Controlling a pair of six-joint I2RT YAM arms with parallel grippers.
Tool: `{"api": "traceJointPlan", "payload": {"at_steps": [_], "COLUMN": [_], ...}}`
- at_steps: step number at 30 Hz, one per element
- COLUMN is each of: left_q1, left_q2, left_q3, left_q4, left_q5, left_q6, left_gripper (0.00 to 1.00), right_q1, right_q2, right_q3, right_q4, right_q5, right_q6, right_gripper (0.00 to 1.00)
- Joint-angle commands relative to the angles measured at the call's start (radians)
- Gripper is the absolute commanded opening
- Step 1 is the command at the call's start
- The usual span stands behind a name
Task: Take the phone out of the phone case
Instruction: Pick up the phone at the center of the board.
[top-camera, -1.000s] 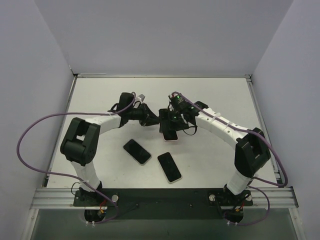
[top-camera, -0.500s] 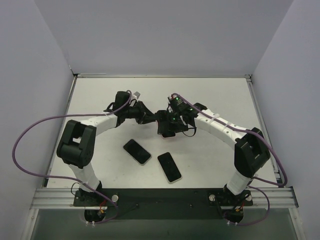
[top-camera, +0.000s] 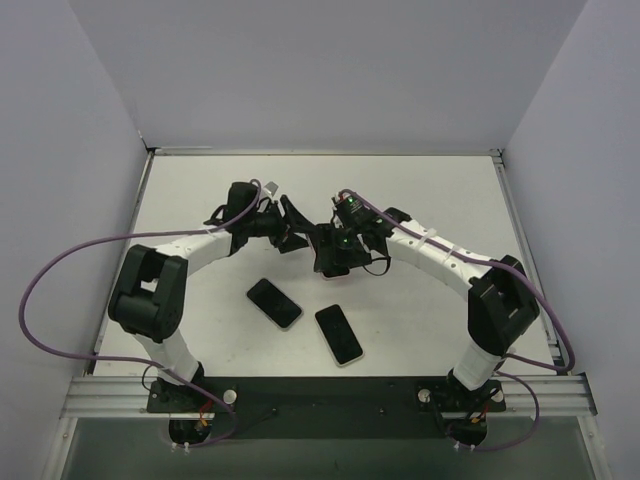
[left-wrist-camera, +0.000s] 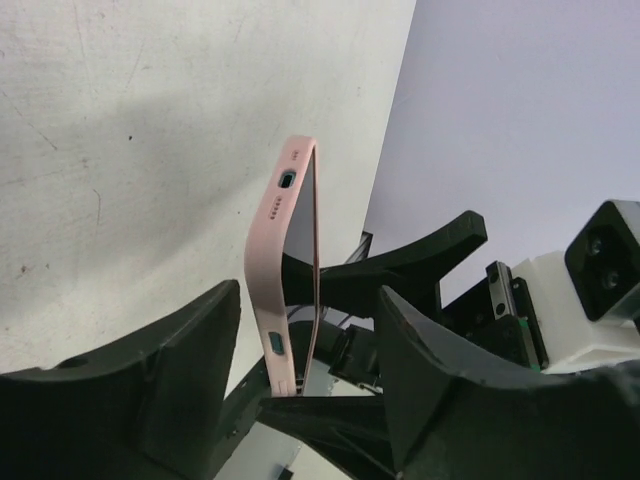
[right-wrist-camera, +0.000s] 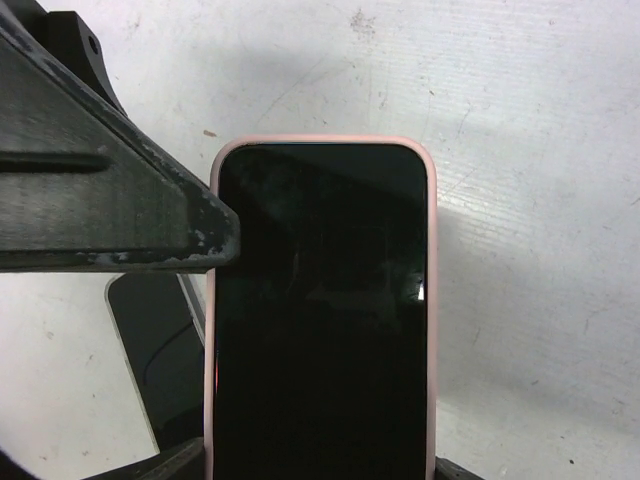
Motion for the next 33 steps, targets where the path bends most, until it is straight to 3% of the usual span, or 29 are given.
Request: {"api": "traceJointPlan", "payload": {"at_steps": [1, 5, 8, 10, 11, 14, 17, 18, 20, 22, 23, 25, 30, 33], "left_q1": [-0.009, -0.032, -0.038, -0.04, -0.041, -0.044, -0.047, -0.047, -0.046, -0.035, -0.029, -0.014, 0.075, 0.135], "left_q2": [-0.041, -0.015, 0.005, 0.014, 0.016, 0.025, 0.036, 0.039, 0.04, 0.033, 0.028, 0.005, -0.055, -0.117], "left_q3": [-0.003, -0.032, -0.014, -0.005, -0.003, 0.005, 0.017, 0.018, 0.017, 0.014, 0.006, -0.003, -0.054, -0.086], "left_q4": [0.012, 0.101, 0.09, 0.086, 0.087, 0.099, 0.104, 0.104, 0.124, 0.147, 0.156, 0.185, 0.276, 0.357], "left_q5": [0.003, 0.007, 0.007, 0.004, 0.003, 0.006, 0.013, 0.015, 0.027, 0.035, 0.042, 0.047, 0.09, 0.116], "left_q6": [-0.024, -0.058, -0.046, -0.046, -0.047, -0.06, -0.064, -0.07, -0.081, -0.093, -0.096, -0.106, -0.152, -0.182], "left_gripper": [0.75, 0.77, 0.68, 0.59, 0.49, 0.39, 0.07, 0.0, 0.0, 0.0, 0.0, 0.0, 0.0, 0.0], "right_q1": [0.016, 0.021, 0.024, 0.027, 0.027, 0.025, 0.025, 0.025, 0.025, 0.016, 0.013, -0.001, -0.079, -0.162], "right_q2": [-0.002, -0.009, -0.02, -0.023, -0.022, -0.012, -0.014, -0.017, -0.031, -0.061, -0.08, -0.13, -0.255, -0.348], "right_q3": [0.02, 0.037, 0.048, 0.048, 0.048, 0.055, 0.06, 0.06, 0.055, 0.051, 0.048, 0.032, -0.049, -0.182], "right_q4": [-0.029, -0.031, -0.032, -0.035, -0.035, -0.043, -0.049, -0.049, -0.057, -0.061, -0.063, -0.067, -0.031, 0.128], "right_q5": [0.031, 0.011, 0.008, 0.006, 0.008, -0.012, -0.03, -0.03, -0.023, -0.044, -0.046, -0.037, 0.003, -0.084], "right_q6": [0.001, 0.004, 0.007, 0.006, 0.004, 0.01, 0.015, 0.017, 0.018, 0.024, 0.027, 0.029, 0.078, 0.159], "right_gripper": [0.0, 0.0, 0.0, 0.0, 0.0, 0.0, 0.0, 0.01, 0.28, 0.67, 0.74, 0.83, 0.84, 0.81]}}
